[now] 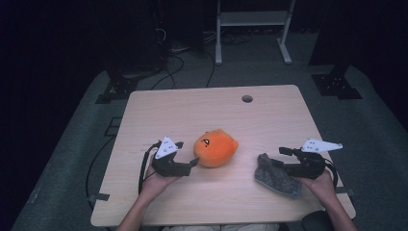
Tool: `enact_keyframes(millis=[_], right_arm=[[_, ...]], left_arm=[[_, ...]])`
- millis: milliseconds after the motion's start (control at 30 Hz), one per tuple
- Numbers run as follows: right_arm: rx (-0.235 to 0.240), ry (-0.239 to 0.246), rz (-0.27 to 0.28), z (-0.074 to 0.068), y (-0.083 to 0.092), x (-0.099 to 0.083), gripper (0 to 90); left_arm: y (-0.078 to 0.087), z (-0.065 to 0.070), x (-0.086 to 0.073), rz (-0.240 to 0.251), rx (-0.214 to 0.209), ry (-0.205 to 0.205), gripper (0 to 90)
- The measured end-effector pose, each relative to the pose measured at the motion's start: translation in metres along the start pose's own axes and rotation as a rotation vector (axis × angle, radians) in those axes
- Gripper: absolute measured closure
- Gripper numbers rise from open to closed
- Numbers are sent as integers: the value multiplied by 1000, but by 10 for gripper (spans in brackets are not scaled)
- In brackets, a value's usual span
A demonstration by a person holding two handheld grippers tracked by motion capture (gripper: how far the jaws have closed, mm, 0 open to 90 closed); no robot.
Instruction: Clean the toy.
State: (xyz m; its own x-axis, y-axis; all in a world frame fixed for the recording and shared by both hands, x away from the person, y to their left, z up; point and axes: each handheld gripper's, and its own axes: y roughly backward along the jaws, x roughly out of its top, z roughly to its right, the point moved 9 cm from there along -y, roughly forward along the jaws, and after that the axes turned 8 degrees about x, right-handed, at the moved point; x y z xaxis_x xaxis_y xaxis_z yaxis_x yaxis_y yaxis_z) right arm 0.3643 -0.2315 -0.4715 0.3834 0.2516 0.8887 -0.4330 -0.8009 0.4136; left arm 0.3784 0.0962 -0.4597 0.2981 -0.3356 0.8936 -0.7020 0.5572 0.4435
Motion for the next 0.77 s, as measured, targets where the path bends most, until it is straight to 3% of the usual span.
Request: enact_keyframes(millis=[433,633,767], right_arm=[[-3,0,-3,0,0,0,349],[-4,2,-8,-1,0,-2,348],[-10,9,-12,0,0,-4,348]], left_arm=[[15,-6,-10,-1,18,15,139],[24,-13,-19,1,47,35,123],[30,-16,-22,26,63,64,121]])
